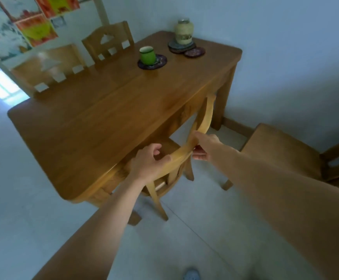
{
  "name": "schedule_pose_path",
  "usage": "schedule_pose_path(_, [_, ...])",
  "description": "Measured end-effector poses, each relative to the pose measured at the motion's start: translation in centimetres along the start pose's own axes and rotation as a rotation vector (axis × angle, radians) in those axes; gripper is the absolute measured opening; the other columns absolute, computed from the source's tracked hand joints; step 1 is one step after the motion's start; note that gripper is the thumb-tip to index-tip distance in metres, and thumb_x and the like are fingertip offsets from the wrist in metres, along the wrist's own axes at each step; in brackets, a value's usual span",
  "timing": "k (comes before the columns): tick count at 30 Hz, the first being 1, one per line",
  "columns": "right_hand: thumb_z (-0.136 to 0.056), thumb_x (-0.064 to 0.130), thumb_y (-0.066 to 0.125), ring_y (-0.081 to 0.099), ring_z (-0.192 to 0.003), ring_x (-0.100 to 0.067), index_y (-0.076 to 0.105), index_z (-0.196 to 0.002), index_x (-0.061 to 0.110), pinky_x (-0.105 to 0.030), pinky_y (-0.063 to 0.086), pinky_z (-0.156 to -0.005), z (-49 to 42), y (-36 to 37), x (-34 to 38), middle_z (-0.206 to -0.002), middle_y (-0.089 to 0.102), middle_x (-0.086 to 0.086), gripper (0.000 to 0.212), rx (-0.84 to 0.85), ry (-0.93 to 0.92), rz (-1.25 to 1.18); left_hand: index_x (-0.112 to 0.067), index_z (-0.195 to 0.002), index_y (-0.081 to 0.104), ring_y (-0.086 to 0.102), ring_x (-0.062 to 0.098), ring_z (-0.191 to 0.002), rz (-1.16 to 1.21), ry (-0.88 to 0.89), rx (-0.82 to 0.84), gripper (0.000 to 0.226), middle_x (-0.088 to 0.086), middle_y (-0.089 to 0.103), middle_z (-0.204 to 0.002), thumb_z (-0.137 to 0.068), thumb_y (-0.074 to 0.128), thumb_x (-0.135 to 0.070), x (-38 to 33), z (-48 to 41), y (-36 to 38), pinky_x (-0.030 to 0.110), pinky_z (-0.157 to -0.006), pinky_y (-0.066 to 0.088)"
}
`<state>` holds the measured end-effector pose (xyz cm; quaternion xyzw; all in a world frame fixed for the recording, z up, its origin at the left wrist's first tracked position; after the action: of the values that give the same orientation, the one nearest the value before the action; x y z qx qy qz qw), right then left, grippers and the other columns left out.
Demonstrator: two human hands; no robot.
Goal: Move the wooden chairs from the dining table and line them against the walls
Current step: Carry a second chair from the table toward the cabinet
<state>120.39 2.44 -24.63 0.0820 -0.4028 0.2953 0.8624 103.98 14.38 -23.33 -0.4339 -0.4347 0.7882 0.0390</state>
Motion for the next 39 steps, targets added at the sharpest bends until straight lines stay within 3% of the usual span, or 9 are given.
schedule_pose_path(5, [-0.086, 0.038, 0.07, 0.066, -0.086, -0.026, 0.051, -0.085, 0.014, -0.037, 0.057, -0.066, -0.9, 2.0, -0.1, -0.094, 0.062, -0.009, 0.03, -0.03, 0.051, -0.038, -0.019, -0.136, 0.047, 0.052, 0.027, -0.106, 0.469, -0.513, 0.052, 0.057, 0.01, 0.055, -0.126, -0.091, 0.055, -0.053, 4.4, 0.2, 0.7, 0.041, -0.087, 0.046])
schedule_pose_path(8, [-0.082, 0.03, 0.074, 0.064, -0.076, -0.026, 0.047, -0.079, 0.016, -0.04, 0.058, -0.062, -1.5, 2.7, -0.4, -0.089, 0.061, -0.011, 0.031, -0.051, 0.068, -0.04, -0.026, -0.136, 0.037, 0.041, 0.046, -0.126, 1.06, -0.875, 0.134, 0.062, 0.018, 0.042, -0.136, -0.084, 0.07, -0.04, 5.8, 0.8, 1.9, 0.065, -0.092, 0.045])
schedule_pose_path(10, [-0.083, 0.02, 0.073, 0.066, -0.078, -0.029, 0.051, -0.086, 0.012, -0.039, 0.057, -0.053, -1.8, 2.9, -0.3, -0.096, 0.063, -0.014, 0.024, -0.079, 0.069, -0.006, -0.019, -0.135, 0.038, 0.035, 0.054, -0.128, 1.43, -0.991, 0.136, 0.06, 0.024, 0.038, -0.137, -0.086, 0.07, -0.029, 6.1, 1.0, 2.4, 0.071, -0.091, 0.043])
schedule_pose_path(12, [-0.083, 0.013, 0.069, 0.068, -0.082, -0.032, 0.052, -0.1, 0.009, -0.037, 0.057, -0.047, -2.0, 2.8, -0.2, -0.101, 0.064, -0.017, 0.024, -0.103, 0.076, 0.015, -0.009, -0.139, 0.036, 0.033, 0.056, -0.131, 1.714, -1.054, 0.102, 0.061, 0.031, 0.031, -0.144, -0.088, 0.068, -0.022, 6.1, 1.4, 3.0, 0.065, -0.095, 0.046])
schedule_pose_path(14, [-0.082, 0.011, 0.068, 0.069, -0.081, -0.033, 0.053, -0.095, 0.007, -0.034, 0.056, -0.04, -2.1, 2.7, -0.3, -0.098, 0.064, -0.018, 0.02, -0.125, 0.072, 0.025, -0.003, -0.137, 0.036, 0.037, 0.055, -0.129, 1.885, -1.029, 0.087, 0.064, 0.033, 0.034, -0.143, -0.085, 0.069, -0.017, 6.0, 1.7, 3.3, 0.059, -0.097, 0.047])
schedule_pose_path(21, [-0.078, 0.011, 0.071, 0.07, -0.068, -0.03, 0.052, -0.083, 0.01, -0.031, 0.053, -0.035, -1.0, 1.0, -2.4, -0.086, 0.065, -0.016, 0.02, -0.173, 0.063, 0.014, -0.005, -0.135, 0.041, 0.046, 0.055, -0.12, 1.839, -0.961, 0.105, 0.058, 0.031, 0.045, -0.134, -0.084, 0.068, -0.011, 5.2, 4.3, 4.8, 0.06, -0.092, 0.049])
schedule_pose_path(29, [-0.079, 0.011, 0.07, 0.071, -0.071, -0.032, 0.054, -0.1, 0.009, -0.032, 0.055, -0.037, 2.7, -3.9, -6.2, -0.087, 0.065, -0.016, 0.026, -0.174, 0.039, 0.021, -0.005, -0.136, 0.042, 0.045, 0.054, -0.121, 1.818, -0.975, 0.127, 0.062, 0.031, 0.044, -0.136, -0.082, 0.069, -0.013, 3.1, 9.6, 8.8, 0.063, -0.088, 0.048])
schedule_pose_path(35, [-0.079, 0.01, 0.07, 0.071, -0.076, -0.033, 0.05, -0.085, 0.009, -0.037, 0.059, -0.045, 7.7, -8.7, -10.4, -0.093, 0.066, -0.018, 0.021, -0.187, 0.031, 0.003, -0.004, -0.136, 0.043, 0.046, 0.054, -0.121, 1.805, -0.993, 0.165, 0.062, 0.03, 0.045, -0.136, -0.081, 0.071, -0.012, 1.4, 15.9, 12.4, 0.062, -0.088, 0.049])
schedule_pose_path(39, [-0.078, 0.007, 0.068, 0.071, -0.077, -0.034, 0.054, -0.105, 0.004, -0.039, 0.059, -0.046, 11.3, -11.9, -14.0, -0.095, 0.067, -0.02, 0.03, -0.193, 0.043, -0.022, -0.002, -0.137, 0.044, 0.046, 0.052, -0.122, 1.801, -1.005, 0.18, 0.06, 0.03, 0.046, -0.136, -0.084, 0.069, -0.014, 0.0, 20.8, 14.9, 0.061, -0.088, 0.049])
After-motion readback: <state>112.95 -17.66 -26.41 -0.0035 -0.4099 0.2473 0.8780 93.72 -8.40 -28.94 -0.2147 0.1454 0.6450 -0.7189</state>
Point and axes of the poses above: each hand's wrist, its own z-axis away from the middle knuckle, its own y-axis out of the palm, x = y × z, the point moved 4 cm from there along -z, towards the middle knuckle
